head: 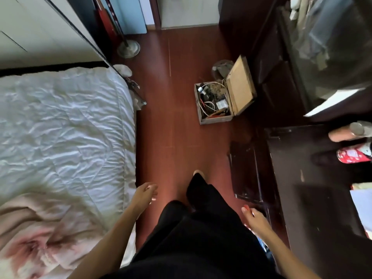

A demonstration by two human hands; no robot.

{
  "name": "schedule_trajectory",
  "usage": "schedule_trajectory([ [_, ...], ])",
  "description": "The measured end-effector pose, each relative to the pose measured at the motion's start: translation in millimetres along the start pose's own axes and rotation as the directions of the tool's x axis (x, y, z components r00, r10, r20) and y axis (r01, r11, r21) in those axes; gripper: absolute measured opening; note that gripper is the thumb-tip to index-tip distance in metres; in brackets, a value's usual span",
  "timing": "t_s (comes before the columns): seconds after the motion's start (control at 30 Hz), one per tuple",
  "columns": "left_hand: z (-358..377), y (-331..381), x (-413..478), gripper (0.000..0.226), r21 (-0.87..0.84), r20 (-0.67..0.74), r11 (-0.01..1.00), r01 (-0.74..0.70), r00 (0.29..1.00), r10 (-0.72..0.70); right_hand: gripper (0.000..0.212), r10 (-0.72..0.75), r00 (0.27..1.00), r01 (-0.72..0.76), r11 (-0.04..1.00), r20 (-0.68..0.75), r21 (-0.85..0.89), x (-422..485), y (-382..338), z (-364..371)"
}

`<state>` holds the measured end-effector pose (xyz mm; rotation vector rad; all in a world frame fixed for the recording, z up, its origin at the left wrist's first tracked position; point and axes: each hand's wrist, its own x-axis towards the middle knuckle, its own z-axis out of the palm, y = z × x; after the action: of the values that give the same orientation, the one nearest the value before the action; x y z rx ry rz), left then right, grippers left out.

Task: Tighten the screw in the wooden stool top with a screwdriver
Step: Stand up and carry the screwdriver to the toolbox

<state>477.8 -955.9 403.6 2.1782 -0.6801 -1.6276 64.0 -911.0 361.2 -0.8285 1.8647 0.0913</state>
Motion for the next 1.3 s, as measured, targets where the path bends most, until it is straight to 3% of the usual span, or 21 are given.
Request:
schedule_trajectory([
  [0.17, -21, 33, 30, 0.015, -0.004, -0.056, 0.996, 0.085, 0.995, -0.085, 0.048, -0.089, 0.994, 0.092, 0.994, 0.056, -0.065, 58, -126, -34],
  [0.47, -64, 66, 94, 0.021, -0.023, -0.053, 0.972, 0.233, 0.971, -0.234, 0.035, -0.260, 0.965, 0.262, 0.962, 0.038, -0.077, 126, -325, -57],
  [0.57, -87, 94, 128, 0.030, -0.019, -0.037, 0.970, 0.241, 0.970, -0.242, 0.035, -0.220, 0.975, 0.222, 0.971, 0.028, -0.086, 142, -363, -58],
  [0.73, -134, 192, 194, 0.020, -0.082, -0.018, 0.968, 0.236, 0.971, -0.238, 0.033, -0.115, 0.993, 0.115, 0.991, 0.003, -0.061, 162, -406, -68],
  [1.1, -182, 447, 328, 0.017, 0.064, 0.102, 0.993, -0.104, 0.990, 0.097, 0.053, 0.047, 0.999, -0.048, 0.997, 0.015, 0.056, 221, -485, -80],
  [1.2, -188, 481, 358, 0.014, 0.118, 0.132, 0.989, -0.092, 0.988, 0.076, 0.049, 0.046, 0.999, -0.046, 0.993, 0.000, 0.105, 252, -536, -89],
  [1.3, -205, 498, 388, 0.018, 0.193, 0.057, 0.981, -0.013, 0.998, 0.002, 0.047, 0.041, 0.999, -0.038, 0.986, -0.014, 0.163, 277, -605, -101],
])
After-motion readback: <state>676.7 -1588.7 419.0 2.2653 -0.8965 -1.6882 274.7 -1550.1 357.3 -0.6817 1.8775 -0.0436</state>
